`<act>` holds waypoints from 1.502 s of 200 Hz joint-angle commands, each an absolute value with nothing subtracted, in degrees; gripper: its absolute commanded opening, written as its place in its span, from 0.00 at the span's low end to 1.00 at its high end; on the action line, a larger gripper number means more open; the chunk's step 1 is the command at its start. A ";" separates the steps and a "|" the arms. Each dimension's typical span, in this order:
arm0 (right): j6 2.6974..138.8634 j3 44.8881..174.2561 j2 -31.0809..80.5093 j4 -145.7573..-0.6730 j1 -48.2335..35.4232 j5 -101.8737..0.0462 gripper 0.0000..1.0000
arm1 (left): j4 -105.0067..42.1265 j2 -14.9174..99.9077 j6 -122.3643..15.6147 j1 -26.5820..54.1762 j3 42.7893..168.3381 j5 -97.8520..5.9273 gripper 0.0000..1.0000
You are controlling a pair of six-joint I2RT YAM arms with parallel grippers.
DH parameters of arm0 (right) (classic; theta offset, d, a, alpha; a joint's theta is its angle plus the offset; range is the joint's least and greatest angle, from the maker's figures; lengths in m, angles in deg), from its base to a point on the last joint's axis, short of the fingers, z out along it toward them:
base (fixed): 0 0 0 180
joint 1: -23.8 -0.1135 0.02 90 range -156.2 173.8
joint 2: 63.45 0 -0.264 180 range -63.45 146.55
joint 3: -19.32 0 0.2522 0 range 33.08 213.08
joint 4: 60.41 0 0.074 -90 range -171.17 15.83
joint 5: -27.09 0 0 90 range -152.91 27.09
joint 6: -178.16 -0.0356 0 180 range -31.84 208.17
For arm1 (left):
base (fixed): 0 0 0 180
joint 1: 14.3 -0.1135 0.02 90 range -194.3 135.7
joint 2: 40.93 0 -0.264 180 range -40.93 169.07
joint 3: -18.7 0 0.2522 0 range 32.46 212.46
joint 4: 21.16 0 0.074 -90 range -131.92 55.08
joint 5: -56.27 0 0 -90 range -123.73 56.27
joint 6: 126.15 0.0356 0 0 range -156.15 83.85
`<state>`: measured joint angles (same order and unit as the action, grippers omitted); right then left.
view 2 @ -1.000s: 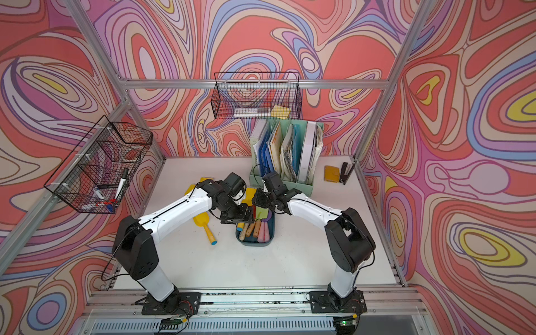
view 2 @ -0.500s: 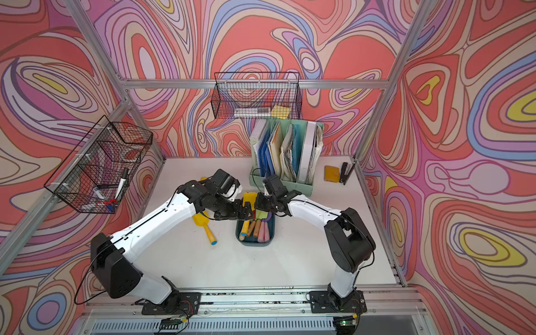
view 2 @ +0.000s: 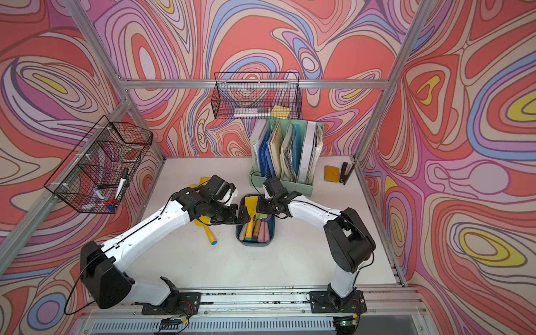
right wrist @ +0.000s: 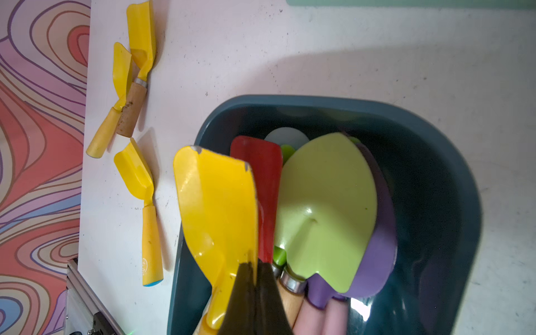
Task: Put the shovel into the storage box
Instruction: Place the shovel in the storage box.
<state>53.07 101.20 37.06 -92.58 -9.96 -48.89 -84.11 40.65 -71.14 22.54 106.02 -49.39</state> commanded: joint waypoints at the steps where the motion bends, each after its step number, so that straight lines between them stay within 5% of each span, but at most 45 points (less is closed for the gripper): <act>1: 53.92 100.50 37.73 -90.57 -9.04 -48.48 0.00 | -82.82 38.37 -72.54 22.79 104.47 -47.46 0.99; 161: 51.17 97.79 42.89 -86.76 -8.56 -46.77 0.00 | -85.16 35.81 -74.91 22.79 102.38 -44.74 0.99; 223: 51.26 98.47 43.24 -87.74 -8.56 -47.18 0.21 | -85.50 32.92 -76.39 22.79 99.45 -44.36 0.99; 300: 52.15 99.20 40.89 -91.07 -8.55 -49.44 0.33 | -87.79 32.98 -80.25 22.79 95.73 -43.54 0.99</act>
